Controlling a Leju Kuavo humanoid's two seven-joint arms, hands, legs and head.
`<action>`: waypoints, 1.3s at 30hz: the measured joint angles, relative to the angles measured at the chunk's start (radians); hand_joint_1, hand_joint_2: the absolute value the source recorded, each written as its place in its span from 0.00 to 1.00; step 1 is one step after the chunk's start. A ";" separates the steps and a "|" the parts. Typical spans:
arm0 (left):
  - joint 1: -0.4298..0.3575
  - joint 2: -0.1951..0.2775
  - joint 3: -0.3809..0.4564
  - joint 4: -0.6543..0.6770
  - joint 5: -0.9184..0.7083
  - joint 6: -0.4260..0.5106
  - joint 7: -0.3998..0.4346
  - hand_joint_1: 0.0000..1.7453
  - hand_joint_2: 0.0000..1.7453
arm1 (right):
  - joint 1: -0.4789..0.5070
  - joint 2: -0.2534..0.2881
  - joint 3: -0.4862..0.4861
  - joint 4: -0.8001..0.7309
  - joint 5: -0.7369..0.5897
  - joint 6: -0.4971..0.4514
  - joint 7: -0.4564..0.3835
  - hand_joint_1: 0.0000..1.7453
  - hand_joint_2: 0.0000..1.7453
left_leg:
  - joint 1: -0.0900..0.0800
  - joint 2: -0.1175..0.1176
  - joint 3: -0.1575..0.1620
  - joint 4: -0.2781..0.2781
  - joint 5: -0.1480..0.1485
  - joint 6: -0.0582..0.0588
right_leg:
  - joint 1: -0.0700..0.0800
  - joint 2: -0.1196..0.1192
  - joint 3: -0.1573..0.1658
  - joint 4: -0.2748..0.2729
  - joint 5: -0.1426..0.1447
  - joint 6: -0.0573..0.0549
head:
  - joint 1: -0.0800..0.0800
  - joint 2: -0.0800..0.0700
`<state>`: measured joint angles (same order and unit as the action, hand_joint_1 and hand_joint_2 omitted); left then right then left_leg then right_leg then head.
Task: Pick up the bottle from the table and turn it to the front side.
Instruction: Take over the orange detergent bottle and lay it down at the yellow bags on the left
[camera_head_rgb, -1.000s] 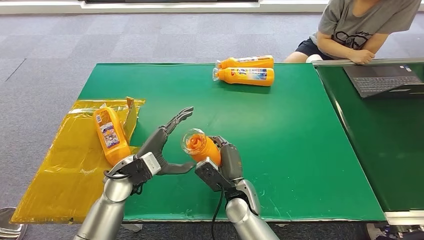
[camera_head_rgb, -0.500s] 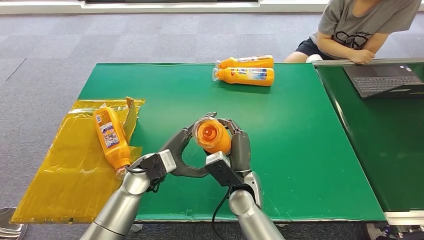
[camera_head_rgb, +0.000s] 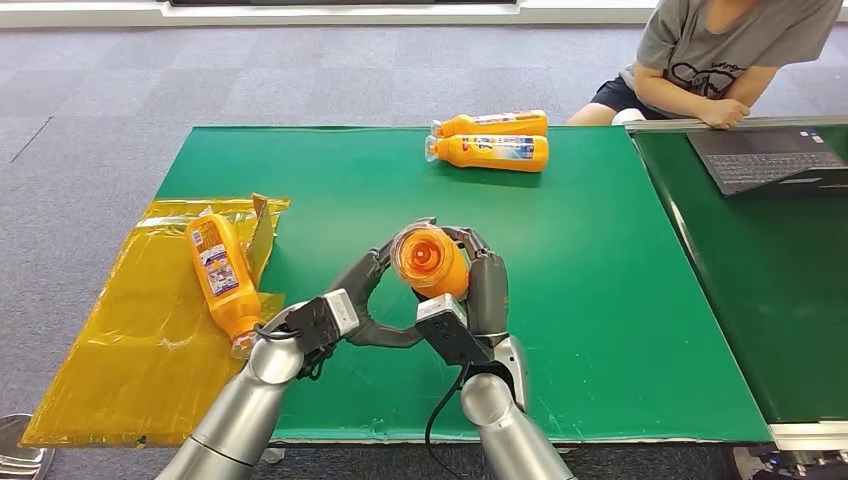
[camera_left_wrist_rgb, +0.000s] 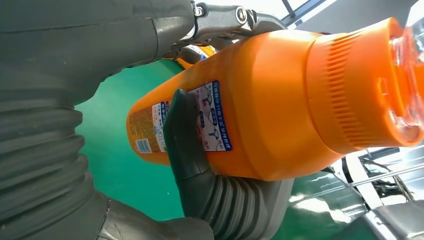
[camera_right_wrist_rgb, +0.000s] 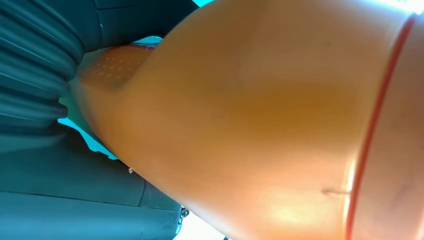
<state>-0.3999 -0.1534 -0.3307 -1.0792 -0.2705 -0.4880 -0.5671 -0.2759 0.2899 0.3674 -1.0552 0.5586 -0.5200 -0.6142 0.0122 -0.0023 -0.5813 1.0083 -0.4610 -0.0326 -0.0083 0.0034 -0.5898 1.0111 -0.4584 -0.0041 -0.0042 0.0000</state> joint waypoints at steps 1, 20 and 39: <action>0.000 0.000 0.000 0.001 0.000 0.000 0.001 0.00 1.00 | 0.000 0.000 0.000 -0.001 0.000 0.000 0.001 1.00 1.00 | 0.000 0.000 0.000 0.000 0.000 0.000 | 0.000 0.000 0.000 0.000 0.000 0.000 | 0.000 0.000; 0.000 0.000 0.000 0.007 0.000 0.008 0.001 0.00 1.00 | 0.001 0.000 0.000 -0.008 0.001 0.000 0.005 1.00 1.00 | 0.000 0.000 0.000 0.000 0.000 0.000 | 0.000 0.000 0.000 0.000 0.000 0.000 | 0.000 0.000; -0.005 -0.015 0.010 0.022 0.058 0.066 0.024 0.00 1.00 | 0.003 0.000 -0.006 -0.008 0.020 0.026 0.008 1.00 1.00 | 0.000 0.000 0.000 0.000 0.000 0.000 | 0.000 0.000 0.000 0.000 0.000 0.000 | 0.000 0.000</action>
<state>-0.4046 -0.1682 -0.3204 -1.0573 -0.2123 -0.4220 -0.5428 -0.2729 0.2899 0.3613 -1.0627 0.5782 -0.4935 -0.6061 0.0122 -0.0023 -0.5813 1.0083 -0.4609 -0.0326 -0.0083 0.0034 -0.5898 1.0111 -0.4583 -0.0041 -0.0042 0.0000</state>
